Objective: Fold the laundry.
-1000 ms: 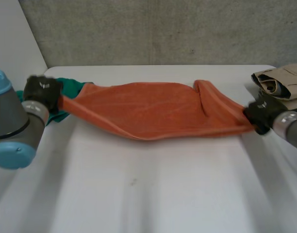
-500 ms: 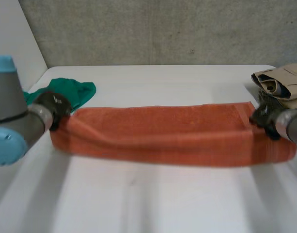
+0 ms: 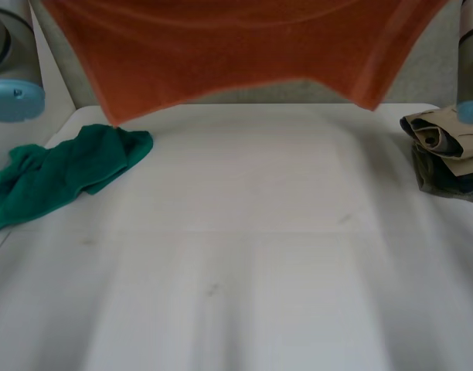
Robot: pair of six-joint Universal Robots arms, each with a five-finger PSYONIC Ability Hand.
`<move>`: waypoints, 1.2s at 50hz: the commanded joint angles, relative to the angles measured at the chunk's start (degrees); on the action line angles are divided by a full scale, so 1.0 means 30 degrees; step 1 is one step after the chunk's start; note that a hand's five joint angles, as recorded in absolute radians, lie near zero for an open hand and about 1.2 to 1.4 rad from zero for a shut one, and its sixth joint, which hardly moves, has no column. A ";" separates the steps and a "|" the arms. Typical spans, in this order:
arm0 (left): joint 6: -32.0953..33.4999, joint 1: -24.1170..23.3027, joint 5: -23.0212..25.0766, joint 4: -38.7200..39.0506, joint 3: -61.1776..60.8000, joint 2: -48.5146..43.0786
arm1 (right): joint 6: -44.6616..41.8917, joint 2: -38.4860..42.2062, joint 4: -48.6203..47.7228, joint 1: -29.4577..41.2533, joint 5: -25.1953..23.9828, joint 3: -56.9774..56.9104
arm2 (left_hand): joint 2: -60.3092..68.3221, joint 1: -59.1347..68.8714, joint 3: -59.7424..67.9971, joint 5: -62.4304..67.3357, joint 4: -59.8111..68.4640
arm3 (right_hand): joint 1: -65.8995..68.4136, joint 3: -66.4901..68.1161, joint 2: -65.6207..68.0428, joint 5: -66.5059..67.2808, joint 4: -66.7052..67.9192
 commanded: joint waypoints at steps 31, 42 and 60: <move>0.8087 0.2848 0.4971 -0.3659 -2.0777 0.5959 | -0.8940 -0.4864 1.4780 -0.2785 -0.1303 1.4909 | 0.3769 0.4374 0.3872 0.4648 0.3700 | 0.4954 0.4084 0.4236 0.4053 0.3856; 1.0611 0.3700 0.6966 -0.8531 -2.0460 0.6756 | -1.2052 -0.5807 1.5375 -0.2992 -0.2360 1.5940 | 0.3769 0.4374 0.3872 0.4648 0.3700 | 0.4954 0.4084 0.4236 0.4053 0.3856; 0.6539 0.1123 0.2367 -0.7330 -1.1175 0.0165 | -0.7656 0.0813 0.9604 -0.1176 -0.0718 0.9145 | 0.3769 0.4374 0.3872 0.4648 0.3700 | 0.4954 0.4084 0.4236 0.4053 0.3856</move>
